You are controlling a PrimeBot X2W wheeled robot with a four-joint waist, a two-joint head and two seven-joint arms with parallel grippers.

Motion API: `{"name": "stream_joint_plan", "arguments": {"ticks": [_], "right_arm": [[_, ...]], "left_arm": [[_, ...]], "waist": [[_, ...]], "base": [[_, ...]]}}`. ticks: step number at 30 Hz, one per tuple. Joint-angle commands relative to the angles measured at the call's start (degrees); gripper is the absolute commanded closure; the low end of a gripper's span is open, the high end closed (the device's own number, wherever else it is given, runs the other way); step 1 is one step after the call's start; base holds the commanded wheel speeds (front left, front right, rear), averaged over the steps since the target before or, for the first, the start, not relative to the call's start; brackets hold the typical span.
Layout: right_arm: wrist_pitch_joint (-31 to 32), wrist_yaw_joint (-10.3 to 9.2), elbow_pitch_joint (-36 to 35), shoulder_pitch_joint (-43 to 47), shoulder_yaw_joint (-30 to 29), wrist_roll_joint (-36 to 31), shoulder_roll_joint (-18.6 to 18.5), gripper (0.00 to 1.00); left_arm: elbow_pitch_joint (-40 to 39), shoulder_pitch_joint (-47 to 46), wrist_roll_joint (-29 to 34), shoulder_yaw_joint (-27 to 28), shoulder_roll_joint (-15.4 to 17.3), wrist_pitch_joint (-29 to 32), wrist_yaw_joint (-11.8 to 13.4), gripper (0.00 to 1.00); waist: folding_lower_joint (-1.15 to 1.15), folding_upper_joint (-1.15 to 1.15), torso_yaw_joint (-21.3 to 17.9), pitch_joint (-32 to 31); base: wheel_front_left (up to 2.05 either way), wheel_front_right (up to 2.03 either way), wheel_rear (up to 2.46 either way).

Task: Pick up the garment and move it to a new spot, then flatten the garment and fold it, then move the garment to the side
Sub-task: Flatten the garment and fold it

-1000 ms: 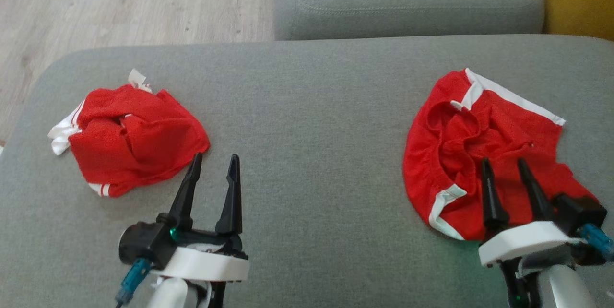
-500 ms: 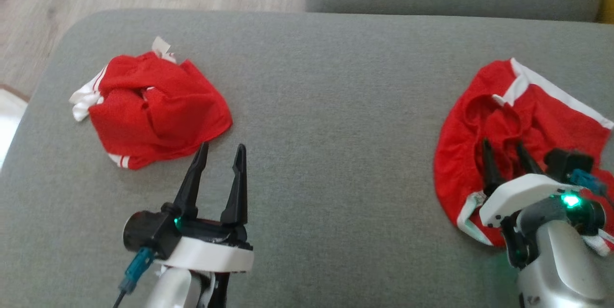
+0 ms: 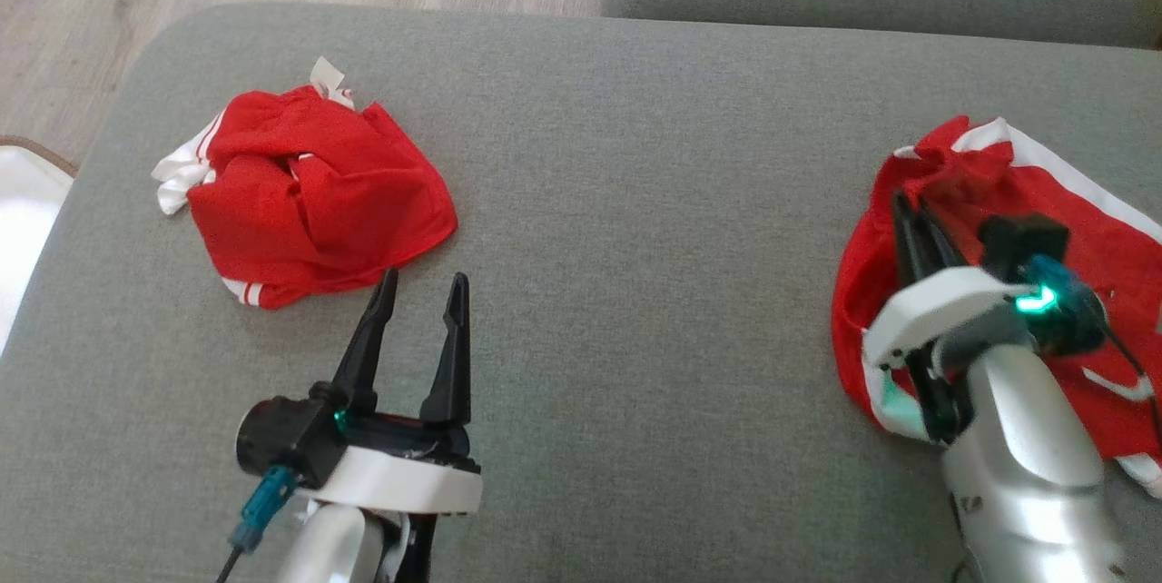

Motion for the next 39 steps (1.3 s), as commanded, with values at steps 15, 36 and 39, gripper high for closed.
{"name": "stream_joint_plan", "arguments": {"ticks": [15,36,39], "right_arm": [[4.2,-0.04,8.9,-15.7,17.6,-1.1,-0.2,0.00],[-2.8,-0.04,10.8,-9.1,18.6,6.2,-0.2,0.00],[-4.5,-0.04,8.2,-5.8,15.5,5.4,-0.7,0.00]], "left_arm": [[-1.4,-3.1,-1.6,-0.6,-0.1,-0.4,0.3,0.00],[-2.3,-0.3,-0.6,2.6,-0.1,-0.4,1.0,0.00],[-2.6,0.7,-0.4,3.0,-0.1,-0.4,1.2,0.00]], "waist": [[0.00,0.00,4.1,0.8],[0.00,0.00,-4.2,-5.4],[0.00,0.00,-5.7,-6.8]], "base": [[0.00,0.00,0.00],[0.00,0.00,0.00],[0.00,0.00,0.00]]}}
